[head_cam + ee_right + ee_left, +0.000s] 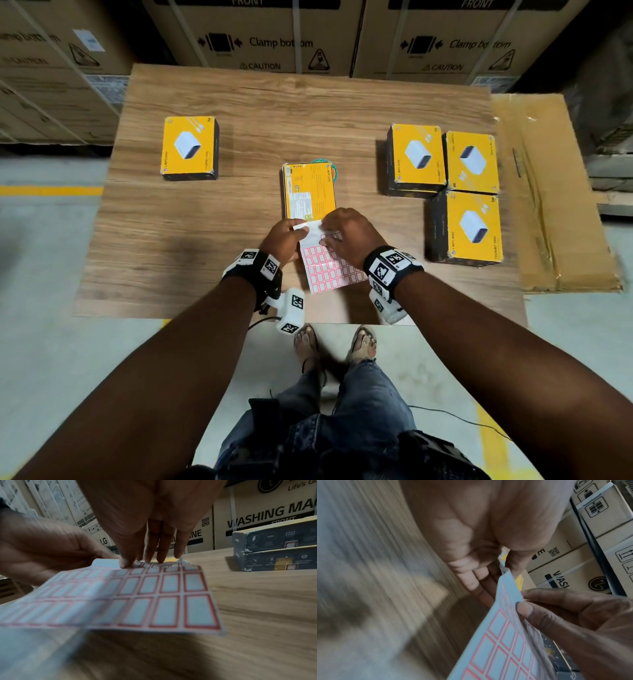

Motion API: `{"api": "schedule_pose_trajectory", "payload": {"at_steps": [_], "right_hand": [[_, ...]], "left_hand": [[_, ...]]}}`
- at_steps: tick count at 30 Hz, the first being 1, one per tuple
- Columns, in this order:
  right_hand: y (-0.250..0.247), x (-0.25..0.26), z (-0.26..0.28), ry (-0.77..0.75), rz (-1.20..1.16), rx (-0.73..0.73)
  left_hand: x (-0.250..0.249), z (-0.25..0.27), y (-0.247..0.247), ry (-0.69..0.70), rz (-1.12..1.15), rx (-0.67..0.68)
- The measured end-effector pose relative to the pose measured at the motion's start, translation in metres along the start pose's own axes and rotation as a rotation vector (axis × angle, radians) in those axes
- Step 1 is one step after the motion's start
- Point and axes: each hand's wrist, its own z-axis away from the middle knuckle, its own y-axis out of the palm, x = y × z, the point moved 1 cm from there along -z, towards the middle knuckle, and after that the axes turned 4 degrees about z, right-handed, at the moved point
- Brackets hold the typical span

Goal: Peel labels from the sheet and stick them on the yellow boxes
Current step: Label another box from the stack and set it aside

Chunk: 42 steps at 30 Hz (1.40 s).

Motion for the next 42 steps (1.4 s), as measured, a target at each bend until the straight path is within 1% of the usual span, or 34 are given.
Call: {"api": "schedule_pose_trajectory", "payload": {"at_steps": [4, 7, 9, 11, 14, 16, 18, 20, 21, 24, 26, 27, 29, 31, 34, 38, 42], "right_hand": [[-0.003, 0.007, -0.002, -0.007, 0.031, 0.019], [-0.001, 0.013, -0.004, 0.011, 0.025, 0.042], [0.001, 0.015, -0.004, 0.014, 0.014, 0.058], [0.002, 0.016, -0.003, 0.024, -0.024, 0.07], [0.002, 0.017, -0.003, 0.091, -0.135, 0.111], [0.002, 0.016, -0.003, 0.129, -0.195, 0.109], [0.003, 0.015, -0.006, 0.168, -0.22, 0.084], [0.001, 0.013, -0.009, 0.242, -0.258, 0.057], [0.0, 0.01, -0.011, 0.285, -0.281, 0.033], [-0.002, 0.0, -0.017, 0.409, -0.341, -0.08], [-0.003, -0.003, -0.02, 0.449, -0.355, -0.094], [-0.003, -0.004, -0.021, 0.456, -0.359, -0.061], [0.0, -0.004, -0.023, 0.456, -0.388, 0.036], [0.003, -0.005, -0.025, 0.46, -0.448, 0.101], [0.004, -0.006, -0.029, 0.464, -0.529, 0.091], [-0.014, 0.011, -0.036, 0.462, -0.605, 0.062], [-0.034, 0.013, -0.045, 0.432, -0.617, 0.034]], "left_hand": [[-0.005, -0.001, -0.004, 0.008, -0.016, 0.004], [-0.003, -0.002, -0.006, 0.017, -0.102, -0.014], [0.001, -0.006, -0.009, 0.07, -0.207, -0.03], [0.002, -0.006, -0.011, 0.162, -0.344, -0.034], [0.003, 0.0, -0.013, 0.279, -0.551, -0.094], [0.006, 0.003, -0.014, 0.308, -0.634, -0.114], [0.009, 0.003, -0.016, 0.337, -0.676, -0.098], [0.01, 0.003, -0.02, 0.342, -0.664, -0.101], [0.008, 0.002, -0.022, 0.341, -0.652, -0.128], [0.003, -0.002, -0.034, 0.37, -0.662, -0.284], [0.0, -0.007, -0.041, 0.391, -0.669, -0.345], [-0.001, -0.009, -0.043, 0.376, -0.652, -0.329], [-0.004, -0.012, -0.04, 0.333, -0.623, -0.243], [-0.008, -0.013, -0.033, 0.302, -0.594, -0.167], [-0.016, -0.016, -0.028, 0.317, -0.498, -0.127], [-0.026, -0.02, -0.023, 0.441, -0.554, -0.158], [-0.04, -0.019, -0.023, 0.466, -0.54, -0.186]]}}
